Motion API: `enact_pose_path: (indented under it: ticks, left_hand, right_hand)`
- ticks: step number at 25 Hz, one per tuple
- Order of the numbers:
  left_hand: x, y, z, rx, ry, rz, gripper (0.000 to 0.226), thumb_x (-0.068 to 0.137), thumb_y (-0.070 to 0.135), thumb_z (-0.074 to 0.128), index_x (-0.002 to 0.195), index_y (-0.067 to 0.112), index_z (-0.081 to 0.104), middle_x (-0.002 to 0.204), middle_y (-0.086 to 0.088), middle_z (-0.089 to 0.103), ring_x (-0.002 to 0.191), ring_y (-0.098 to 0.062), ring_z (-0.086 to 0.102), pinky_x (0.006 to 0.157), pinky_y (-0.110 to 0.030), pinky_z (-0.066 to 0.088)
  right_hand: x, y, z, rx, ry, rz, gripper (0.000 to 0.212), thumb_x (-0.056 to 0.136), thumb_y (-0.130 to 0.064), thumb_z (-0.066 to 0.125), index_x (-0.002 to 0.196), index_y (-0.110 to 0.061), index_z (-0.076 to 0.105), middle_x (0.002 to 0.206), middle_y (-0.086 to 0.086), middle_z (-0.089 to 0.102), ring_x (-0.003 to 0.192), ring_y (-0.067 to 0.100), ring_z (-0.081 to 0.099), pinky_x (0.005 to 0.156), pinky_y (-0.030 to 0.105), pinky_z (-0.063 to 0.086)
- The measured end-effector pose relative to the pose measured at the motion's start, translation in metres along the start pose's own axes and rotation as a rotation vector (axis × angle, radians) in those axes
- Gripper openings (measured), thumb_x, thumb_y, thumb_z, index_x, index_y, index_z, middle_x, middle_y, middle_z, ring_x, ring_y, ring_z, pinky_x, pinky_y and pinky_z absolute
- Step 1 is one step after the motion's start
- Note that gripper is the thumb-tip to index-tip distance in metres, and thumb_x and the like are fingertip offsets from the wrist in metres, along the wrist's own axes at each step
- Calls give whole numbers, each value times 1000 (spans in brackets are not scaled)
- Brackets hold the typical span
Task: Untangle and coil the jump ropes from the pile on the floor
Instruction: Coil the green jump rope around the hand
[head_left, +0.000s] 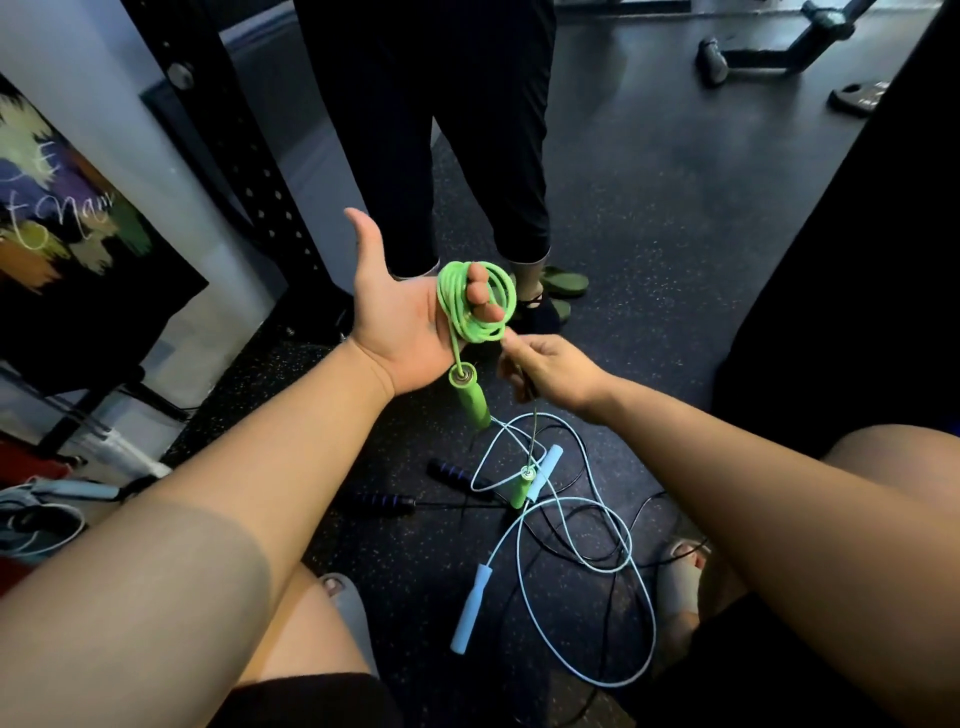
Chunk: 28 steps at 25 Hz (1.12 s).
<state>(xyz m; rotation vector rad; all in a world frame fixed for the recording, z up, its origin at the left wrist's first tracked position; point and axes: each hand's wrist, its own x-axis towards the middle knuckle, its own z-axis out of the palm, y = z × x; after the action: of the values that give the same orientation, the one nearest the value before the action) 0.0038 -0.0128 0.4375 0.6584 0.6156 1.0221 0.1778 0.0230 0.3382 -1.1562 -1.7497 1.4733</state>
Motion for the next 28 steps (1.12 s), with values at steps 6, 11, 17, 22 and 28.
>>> enact_pose_path:
  ticks: [6, 11, 17, 22, 28]
  left_hand:
    - [4, 16, -16, -133, 99, 178, 116, 64, 102, 31, 115, 1, 56, 91, -6, 56, 81, -26, 64, 96, -39, 50]
    - [8, 14, -30, 29, 309, 273, 104, 72, 99, 20, 100, 6, 59, 86, -9, 70, 90, -31, 71, 119, -47, 32]
    - [13, 4, -52, 322, 512, 207, 101, 81, 92, 10, 100, 5, 58, 81, -14, 71, 91, -37, 71, 115, -48, 38]
    - [20, -25, -52, 626, 377, -146, 122, 71, 99, 9, 113, -6, 56, 89, -23, 67, 90, -36, 67, 98, -43, 47]
    - [11, -32, -28, 731, -20, -417, 135, 65, 96, -7, 95, -14, 65, 76, -21, 63, 74, -34, 67, 86, -39, 51]
  right_hand:
    - [-11, 19, 5, -455, -311, 173, 39, 105, -38, 43, 87, -13, 66, 83, 14, 71, 72, 21, 61, 73, 32, 52]
    - [-16, -12, 11, -690, -400, 37, 36, 106, -32, 42, 99, -10, 70, 68, -1, 57, 59, 14, 53, 54, 18, 41]
    - [-26, -44, 17, -704, -389, -174, 33, 104, -35, 46, 94, -12, 68, 74, -4, 62, 68, 11, 57, 65, 22, 44]
    - [-28, -67, 8, -772, -321, -386, 37, 105, -30, 45, 86, -7, 67, 68, -6, 57, 76, 20, 56, 68, 21, 43]
    - [-12, -64, -29, -625, -47, -423, 32, 96, -45, 59, 75, -21, 66, 63, -5, 60, 58, 7, 51, 58, 32, 41]
